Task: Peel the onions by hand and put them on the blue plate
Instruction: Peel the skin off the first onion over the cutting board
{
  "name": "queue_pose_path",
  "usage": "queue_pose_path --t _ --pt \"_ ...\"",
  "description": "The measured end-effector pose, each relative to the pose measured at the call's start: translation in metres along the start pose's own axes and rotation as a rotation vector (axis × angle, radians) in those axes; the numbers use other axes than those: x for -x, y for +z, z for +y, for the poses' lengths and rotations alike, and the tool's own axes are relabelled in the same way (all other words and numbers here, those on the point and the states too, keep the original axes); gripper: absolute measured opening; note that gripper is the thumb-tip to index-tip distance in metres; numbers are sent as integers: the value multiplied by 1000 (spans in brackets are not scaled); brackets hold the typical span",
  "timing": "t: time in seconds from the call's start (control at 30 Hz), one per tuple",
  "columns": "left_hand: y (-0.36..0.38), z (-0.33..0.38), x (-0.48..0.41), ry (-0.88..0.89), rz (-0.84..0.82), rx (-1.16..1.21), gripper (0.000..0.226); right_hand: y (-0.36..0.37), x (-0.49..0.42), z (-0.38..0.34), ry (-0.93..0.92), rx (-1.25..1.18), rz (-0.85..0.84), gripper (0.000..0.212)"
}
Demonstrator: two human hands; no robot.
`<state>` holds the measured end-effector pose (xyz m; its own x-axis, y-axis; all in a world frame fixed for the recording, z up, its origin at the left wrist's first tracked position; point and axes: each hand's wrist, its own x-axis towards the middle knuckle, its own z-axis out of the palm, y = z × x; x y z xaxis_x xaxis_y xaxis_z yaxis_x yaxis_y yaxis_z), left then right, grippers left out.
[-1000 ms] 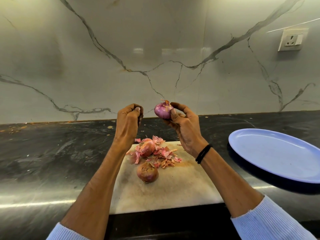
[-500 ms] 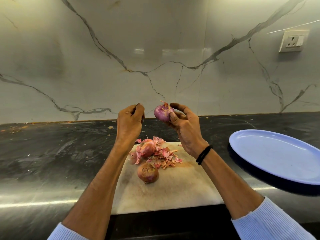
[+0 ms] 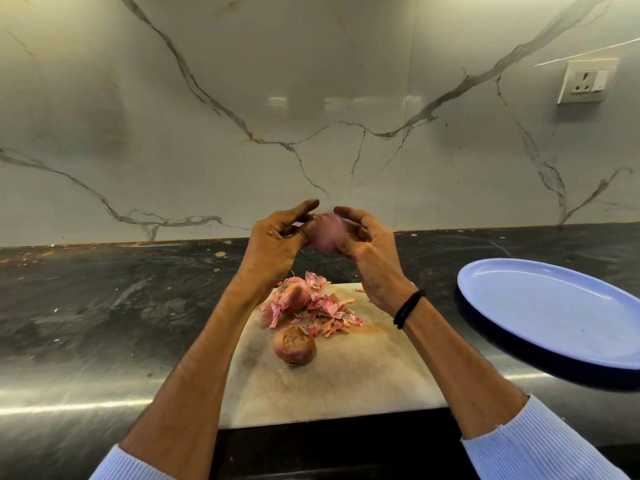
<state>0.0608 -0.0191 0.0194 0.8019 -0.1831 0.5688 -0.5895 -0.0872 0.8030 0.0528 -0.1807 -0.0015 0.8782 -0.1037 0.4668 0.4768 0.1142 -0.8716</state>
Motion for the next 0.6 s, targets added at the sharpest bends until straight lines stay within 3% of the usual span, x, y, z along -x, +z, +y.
queue_pose_path --t 0.17,0.3,0.43,0.6 --pt "1 -3 -2 -13 90 13 28 1 -1 -1 103 -143 -40 46" --pt "-1 -3 -3 -76 183 84 18 2 1 -3 153 -162 -83 33" --pt "-1 -5 -4 -95 196 84 13 2 4 -7 204 -210 -115 35" --pt "3 -7 -3 -96 240 -56 16 5 7 -10 334 -364 -177 39"
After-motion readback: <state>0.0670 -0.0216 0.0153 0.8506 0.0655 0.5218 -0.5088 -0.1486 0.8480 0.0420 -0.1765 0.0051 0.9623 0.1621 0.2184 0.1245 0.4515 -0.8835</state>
